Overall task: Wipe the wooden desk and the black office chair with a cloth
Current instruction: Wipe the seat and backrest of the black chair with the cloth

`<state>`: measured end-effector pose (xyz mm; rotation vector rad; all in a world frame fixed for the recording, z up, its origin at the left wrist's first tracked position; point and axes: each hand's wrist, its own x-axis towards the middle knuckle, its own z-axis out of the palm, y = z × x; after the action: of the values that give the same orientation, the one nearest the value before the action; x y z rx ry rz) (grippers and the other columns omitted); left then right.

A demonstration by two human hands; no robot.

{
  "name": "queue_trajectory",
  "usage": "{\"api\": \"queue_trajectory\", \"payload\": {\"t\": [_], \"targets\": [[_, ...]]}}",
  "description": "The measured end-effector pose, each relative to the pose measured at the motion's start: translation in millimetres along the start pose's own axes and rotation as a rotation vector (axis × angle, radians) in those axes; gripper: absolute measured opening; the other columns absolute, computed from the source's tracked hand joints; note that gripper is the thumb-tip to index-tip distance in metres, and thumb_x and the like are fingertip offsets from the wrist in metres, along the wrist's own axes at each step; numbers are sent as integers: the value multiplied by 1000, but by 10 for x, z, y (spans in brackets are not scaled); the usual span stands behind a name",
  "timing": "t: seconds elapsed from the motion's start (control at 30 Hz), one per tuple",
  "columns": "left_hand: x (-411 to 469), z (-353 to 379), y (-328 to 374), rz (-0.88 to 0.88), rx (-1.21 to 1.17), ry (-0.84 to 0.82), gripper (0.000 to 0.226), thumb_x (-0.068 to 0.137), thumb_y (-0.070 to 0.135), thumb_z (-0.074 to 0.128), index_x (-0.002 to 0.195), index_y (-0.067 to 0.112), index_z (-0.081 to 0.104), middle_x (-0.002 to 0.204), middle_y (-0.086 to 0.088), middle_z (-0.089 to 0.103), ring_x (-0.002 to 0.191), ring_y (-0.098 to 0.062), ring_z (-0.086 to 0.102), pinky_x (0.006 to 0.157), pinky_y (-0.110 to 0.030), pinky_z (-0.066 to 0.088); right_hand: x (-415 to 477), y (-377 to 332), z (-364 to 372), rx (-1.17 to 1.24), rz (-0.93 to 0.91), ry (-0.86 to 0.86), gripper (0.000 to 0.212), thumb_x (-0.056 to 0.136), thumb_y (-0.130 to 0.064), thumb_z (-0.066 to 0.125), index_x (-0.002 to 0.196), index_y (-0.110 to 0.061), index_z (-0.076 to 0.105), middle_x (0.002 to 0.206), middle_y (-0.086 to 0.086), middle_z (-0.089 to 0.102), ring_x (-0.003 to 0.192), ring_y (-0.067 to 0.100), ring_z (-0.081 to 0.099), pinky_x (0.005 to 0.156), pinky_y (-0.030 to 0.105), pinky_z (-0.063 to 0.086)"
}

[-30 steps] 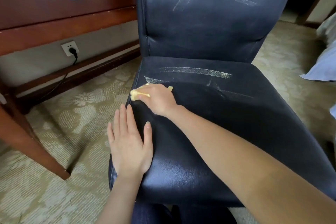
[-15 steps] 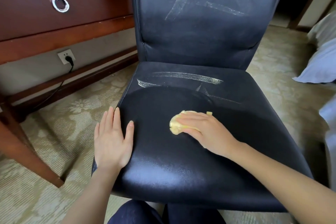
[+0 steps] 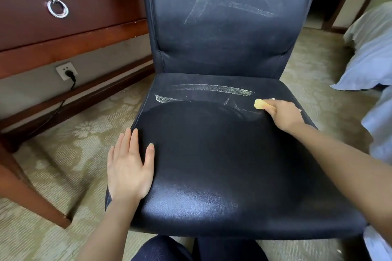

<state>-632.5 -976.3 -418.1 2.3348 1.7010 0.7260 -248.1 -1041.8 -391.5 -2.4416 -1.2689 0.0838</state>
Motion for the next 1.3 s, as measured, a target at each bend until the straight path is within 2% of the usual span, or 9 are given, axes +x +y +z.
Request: {"api": "queue_trajectory", "payload": {"t": [0.17, 0.4, 0.6, 0.8, 0.93, 1.0, 1.1, 1.17, 1.3], "targets": [[-4, 19, 3, 12, 22, 15, 66, 92, 47, 23, 146, 10, 35, 153, -8, 30, 144, -23, 21, 117, -37, 11, 137, -585, 224, -99, 32, -11, 35, 102, -29, 34, 128, -22, 56, 126, 13, 57, 116, 35, 50, 88, 40, 40], [13, 30, -20, 15, 23, 26, 68, 89, 47, 22, 145, 10, 36, 152, -7, 33, 143, -22, 22, 117, -37, 11, -73, -1388, 527, -202, -292, -88, 30, 97, -11, 36, 118, -21, 54, 119, 4, 56, 113, 28, 48, 91, 42, 45], [55, 11, -45, 20, 6, 0, 59, 96, 43, 28, 145, 9, 36, 153, -9, 32, 143, -23, 22, 117, -38, 11, -773, -1515, 426, 43, -639, -122, 27, 93, -5, 40, 102, -23, 58, 106, -7, 58, 102, 24, 47, 81, 38, 44], [77, 14, -68, 38, -5, -15, 51, 98, 33, 39, 144, 12, 38, 153, -8, 31, 144, -22, 21, 117, -38, 11, -1366, -1245, 286, 236, -809, -130, 21, 95, -3, 47, 92, -21, 57, 103, -16, 56, 94, 15, 51, 92, 32, 40], [80, 7, -73, 68, -5, -21, 48, 99, 33, 39, 144, 16, 40, 153, -4, 31, 144, -20, 20, 117, -37, 10, -1593, -902, 240, 156, -697, 92, 20, 92, -16, 53, 106, -29, 60, 117, -16, 59, 107, 12, 56, 93, 25, 40], [83, 12, -82, 77, -1, -27, 47, 99, 34, 38, 144, 19, 39, 154, -2, 30, 145, -19, 19, 117, -36, 9, -1541, -706, 174, 112, -549, 60, 27, 94, -17, 53, 112, -36, 61, 122, -19, 60, 113, 11, 55, 93, 25, 40], [79, 23, -98, 78, -1, -25, 46, 99, 33, 38, 143, 21, 41, 153, -3, 32, 144, -19, 20, 117, -36, 8, -1248, -403, 49, 64, -374, -15, 28, 99, -22, 47, 118, -36, 62, 126, -17, 59, 122, 15, 51, 98, 35, 42], [80, 28, -103, 75, -4, -20, 45, 99, 33, 39, 142, 20, 43, 152, -4, 34, 144, -19, 22, 117, -36, 8, -989, -254, -30, 75, -267, -28, 29, 100, -30, 42, 121, -34, 61, 127, -11, 60, 121, 18, 52, 95, 42, 45], [81, 37, -98, 80, -8, -7, 44, 99, 31, 40, 141, 18, 45, 151, -5, 36, 143, -20, 23, 117, -36, 8, -496, -187, -59, 53, -114, -40, 34, 101, -37, 36, 126, -31, 59, 125, 0, 62, 116, 26, 53, 91, 45, 46]]}}
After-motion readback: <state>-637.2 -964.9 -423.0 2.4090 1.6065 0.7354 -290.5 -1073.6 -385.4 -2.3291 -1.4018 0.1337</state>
